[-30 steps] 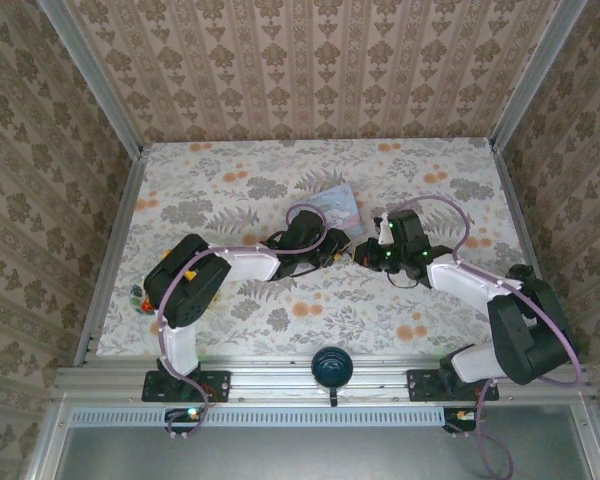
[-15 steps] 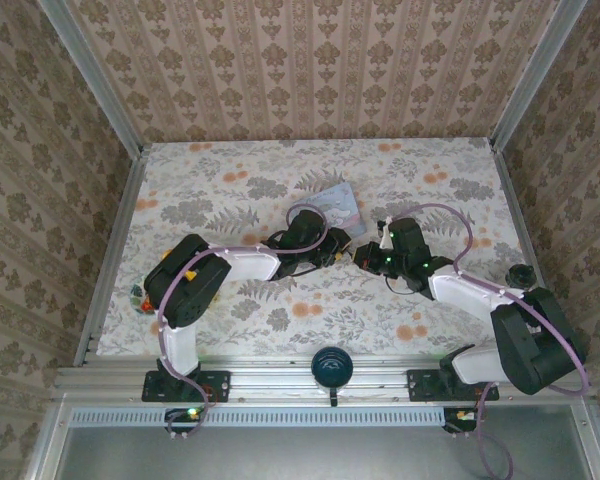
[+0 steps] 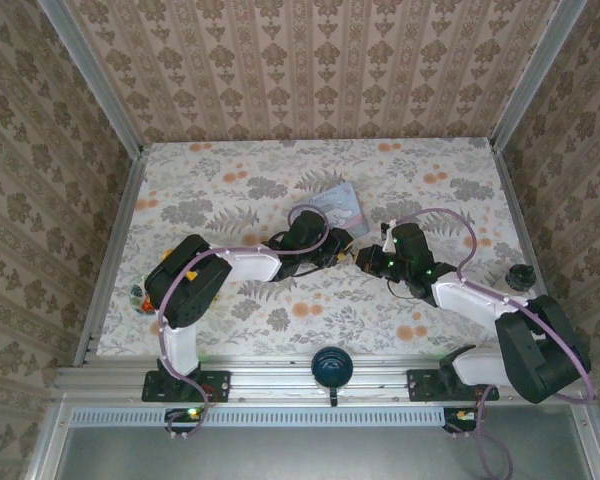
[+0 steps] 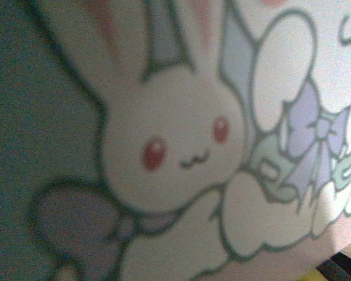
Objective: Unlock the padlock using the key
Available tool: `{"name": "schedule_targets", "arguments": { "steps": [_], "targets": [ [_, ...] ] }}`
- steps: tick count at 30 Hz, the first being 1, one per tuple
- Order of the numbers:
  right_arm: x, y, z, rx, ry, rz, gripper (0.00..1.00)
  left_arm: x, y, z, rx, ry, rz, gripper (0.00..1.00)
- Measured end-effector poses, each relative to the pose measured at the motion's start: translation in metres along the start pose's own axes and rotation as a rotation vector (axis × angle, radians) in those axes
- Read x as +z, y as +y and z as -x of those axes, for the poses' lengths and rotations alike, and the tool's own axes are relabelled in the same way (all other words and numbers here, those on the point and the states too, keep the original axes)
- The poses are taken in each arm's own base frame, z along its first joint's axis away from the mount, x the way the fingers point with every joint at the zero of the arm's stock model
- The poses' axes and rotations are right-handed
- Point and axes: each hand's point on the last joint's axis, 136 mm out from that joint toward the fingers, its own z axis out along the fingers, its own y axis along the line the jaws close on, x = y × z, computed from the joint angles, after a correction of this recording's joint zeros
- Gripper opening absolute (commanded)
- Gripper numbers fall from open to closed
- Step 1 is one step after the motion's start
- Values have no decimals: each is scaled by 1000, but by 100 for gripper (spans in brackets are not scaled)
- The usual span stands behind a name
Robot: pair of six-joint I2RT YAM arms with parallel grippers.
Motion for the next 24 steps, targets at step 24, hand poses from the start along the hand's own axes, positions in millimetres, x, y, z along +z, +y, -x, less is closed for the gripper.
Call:
{"name": "schedule_targets", "arguments": {
  "steps": [24],
  "targets": [
    [6, -3, 2, 210, 2, 19, 0, 5, -3, 3, -2, -13, -14, 23]
  ]
}}
